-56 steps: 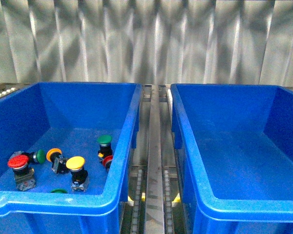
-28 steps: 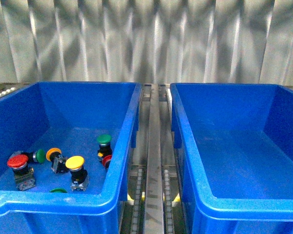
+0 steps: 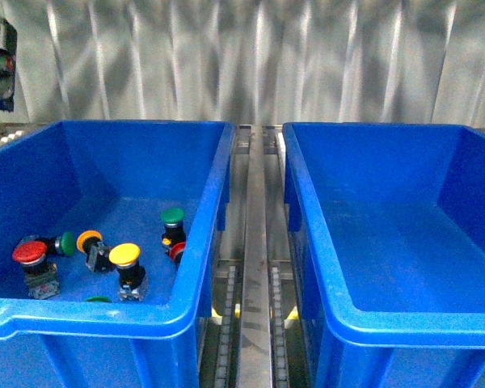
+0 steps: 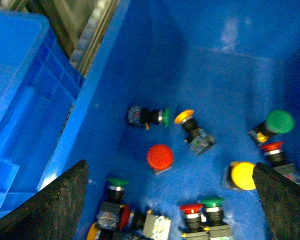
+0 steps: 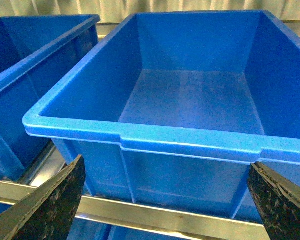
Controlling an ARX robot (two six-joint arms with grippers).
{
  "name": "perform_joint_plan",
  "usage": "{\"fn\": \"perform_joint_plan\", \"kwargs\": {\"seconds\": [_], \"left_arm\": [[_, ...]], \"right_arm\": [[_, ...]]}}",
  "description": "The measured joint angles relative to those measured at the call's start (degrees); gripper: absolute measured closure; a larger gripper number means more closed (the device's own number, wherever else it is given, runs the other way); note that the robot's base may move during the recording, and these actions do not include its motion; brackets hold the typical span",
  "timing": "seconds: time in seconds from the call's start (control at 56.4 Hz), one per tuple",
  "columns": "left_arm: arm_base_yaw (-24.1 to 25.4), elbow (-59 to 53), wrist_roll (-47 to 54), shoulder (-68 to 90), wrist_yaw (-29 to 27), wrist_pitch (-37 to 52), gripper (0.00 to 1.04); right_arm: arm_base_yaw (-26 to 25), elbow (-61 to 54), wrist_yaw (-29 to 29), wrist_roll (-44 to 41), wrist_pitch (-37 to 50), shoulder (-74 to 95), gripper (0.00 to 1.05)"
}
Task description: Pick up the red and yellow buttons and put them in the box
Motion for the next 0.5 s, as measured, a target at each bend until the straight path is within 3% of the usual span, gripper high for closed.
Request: {"fn": "perform_joint_plan", "kwargs": {"seconds": [0.497], "left_arm": [[0.83, 3.02, -0.26, 14.69, -2.29, -2.32, 0.08]], "right_arm": [[0.00, 0.00, 0.00, 0.00, 0.00, 0.00, 0.07]]}}
